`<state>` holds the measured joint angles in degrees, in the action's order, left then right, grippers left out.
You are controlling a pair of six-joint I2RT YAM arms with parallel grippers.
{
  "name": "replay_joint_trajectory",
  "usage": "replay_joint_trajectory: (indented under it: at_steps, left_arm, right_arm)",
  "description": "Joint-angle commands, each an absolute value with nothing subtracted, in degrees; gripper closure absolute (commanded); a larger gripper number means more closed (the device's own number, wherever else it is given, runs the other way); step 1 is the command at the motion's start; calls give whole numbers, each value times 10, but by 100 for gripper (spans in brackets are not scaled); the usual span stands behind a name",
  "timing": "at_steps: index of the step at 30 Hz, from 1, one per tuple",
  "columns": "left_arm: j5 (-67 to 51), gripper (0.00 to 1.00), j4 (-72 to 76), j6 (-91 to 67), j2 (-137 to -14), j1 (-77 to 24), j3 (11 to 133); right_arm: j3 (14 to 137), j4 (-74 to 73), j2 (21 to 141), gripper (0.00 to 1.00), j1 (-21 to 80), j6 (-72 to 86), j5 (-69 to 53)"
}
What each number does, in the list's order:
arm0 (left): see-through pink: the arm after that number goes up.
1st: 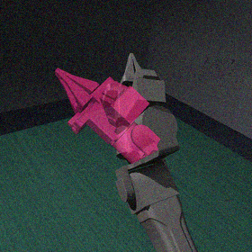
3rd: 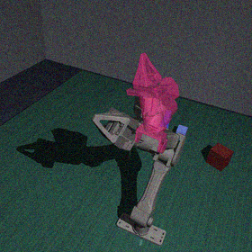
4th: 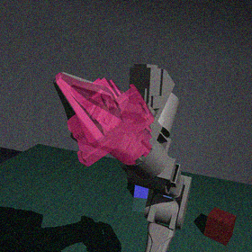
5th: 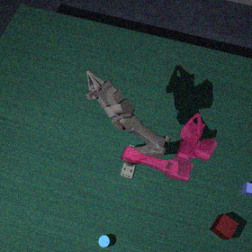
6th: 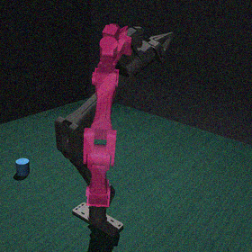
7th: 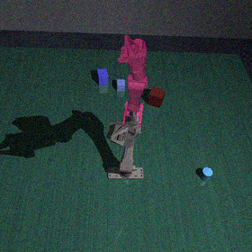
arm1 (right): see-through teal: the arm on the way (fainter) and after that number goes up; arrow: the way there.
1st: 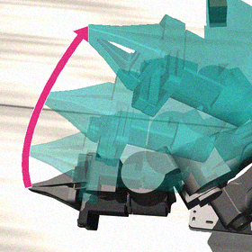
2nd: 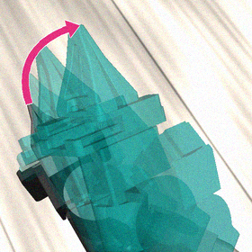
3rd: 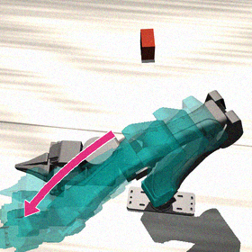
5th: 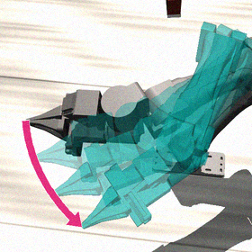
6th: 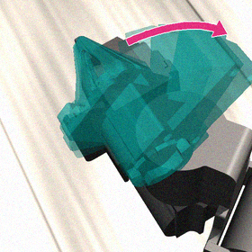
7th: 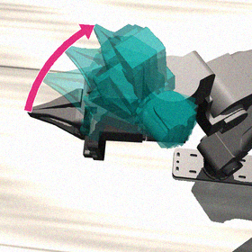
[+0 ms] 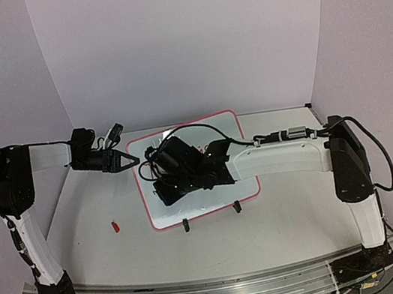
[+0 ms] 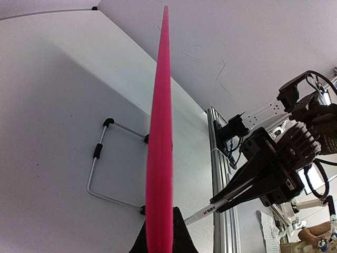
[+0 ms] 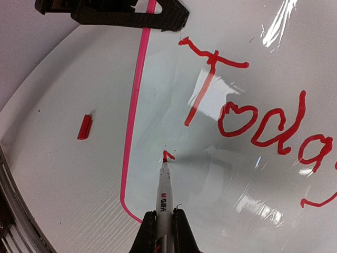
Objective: Write a sentence on the whiteboard
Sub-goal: Write on the whiteboard with the whiteboard.
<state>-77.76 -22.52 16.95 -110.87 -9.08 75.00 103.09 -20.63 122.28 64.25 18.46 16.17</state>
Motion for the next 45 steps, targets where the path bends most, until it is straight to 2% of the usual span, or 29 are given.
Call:
replay_joint_trajectory:
  at_steps: [1,23,45]
  left_arm:
    - [-725,100,-231,217,-1123,-112,749]
    - [-723,100,-232,217,-1120,-112,746]
    - [-723,100,-232,217,-1123,-112,748]
  right_arm:
    - [1043,-243,1233,100,640,183,158]
    - [998,-271,1226,100,640,225,124]
    - [1051,-261,1253,100,645,224,111]
